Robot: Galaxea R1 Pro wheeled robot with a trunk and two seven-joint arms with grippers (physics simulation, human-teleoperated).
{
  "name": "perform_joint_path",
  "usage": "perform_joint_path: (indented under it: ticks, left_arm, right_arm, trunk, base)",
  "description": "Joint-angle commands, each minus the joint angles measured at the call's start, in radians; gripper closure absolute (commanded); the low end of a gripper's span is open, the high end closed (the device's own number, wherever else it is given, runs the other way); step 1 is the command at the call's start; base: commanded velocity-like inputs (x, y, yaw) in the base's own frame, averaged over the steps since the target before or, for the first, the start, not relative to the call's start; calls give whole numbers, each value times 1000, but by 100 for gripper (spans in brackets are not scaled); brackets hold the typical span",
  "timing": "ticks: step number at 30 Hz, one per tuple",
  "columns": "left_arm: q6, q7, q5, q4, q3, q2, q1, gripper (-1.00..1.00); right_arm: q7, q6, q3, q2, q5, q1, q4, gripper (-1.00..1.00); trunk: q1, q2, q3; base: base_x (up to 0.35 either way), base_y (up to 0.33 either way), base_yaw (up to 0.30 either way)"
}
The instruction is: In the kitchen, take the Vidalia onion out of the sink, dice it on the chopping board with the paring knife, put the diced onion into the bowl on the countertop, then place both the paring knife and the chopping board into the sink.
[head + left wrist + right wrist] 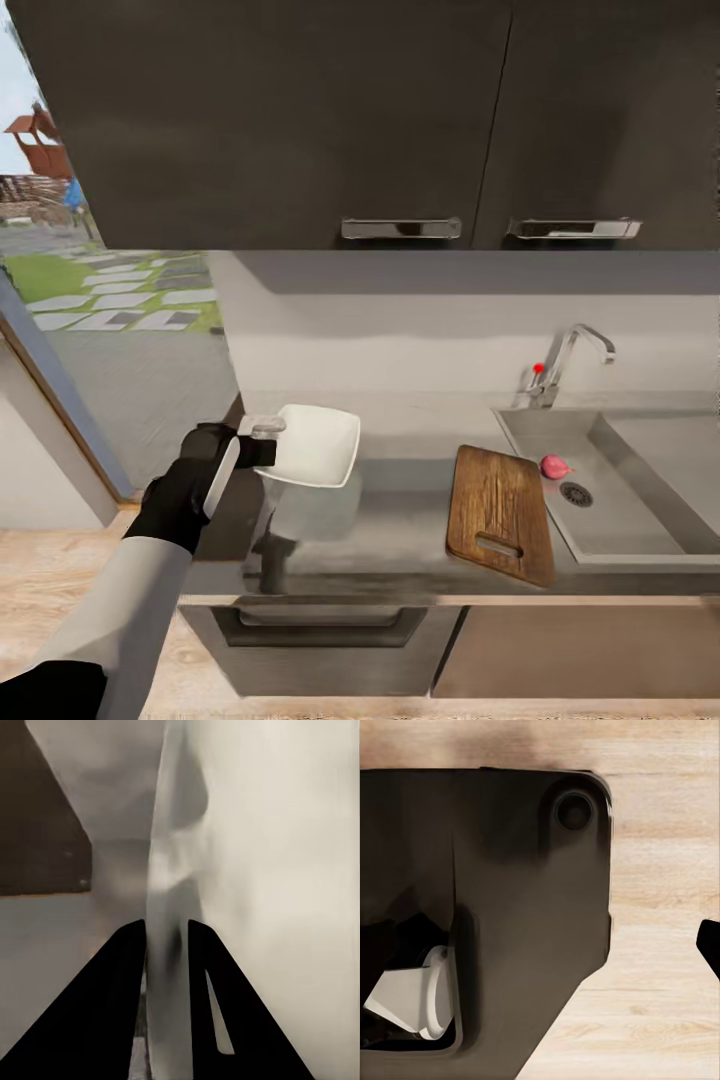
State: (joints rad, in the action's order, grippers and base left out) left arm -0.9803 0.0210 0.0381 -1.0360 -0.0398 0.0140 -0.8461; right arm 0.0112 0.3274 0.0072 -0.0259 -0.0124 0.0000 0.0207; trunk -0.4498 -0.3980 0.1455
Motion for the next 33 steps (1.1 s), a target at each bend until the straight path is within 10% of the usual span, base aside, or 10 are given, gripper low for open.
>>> perform_joint_path:
  ticks: [1, 12, 21, 33]
  left_arm:
    - [-5, -1, 4, -4, 0, 0, -1, 100]
    - [-5, -3, 3, -6, 12, -4, -1, 100]
    - [-2, -4, 5, -7, 134, -2, -1, 100]
    - [4, -5, 3, 3, 140, -2, -1, 100]
  right_arm:
    - [1, 2, 0, 0, -1, 0, 1, -100]
    - [3, 2, 0, 0, -1, 0, 1, -100]
    - [2, 2, 0, 0, -1, 0, 1, -100]
    - [3, 2, 0, 0, -1, 0, 1, -100]
  trunk:
    - [0, -2, 0]
    - [0, -2, -17]
    - [0, -2, -31]
    - [0, -2, -38]
  base:
    - [-251, 187, 0]
    - [-232, 187, 0]
    - [-23, 68, 0]
    - [0, 2, 0]
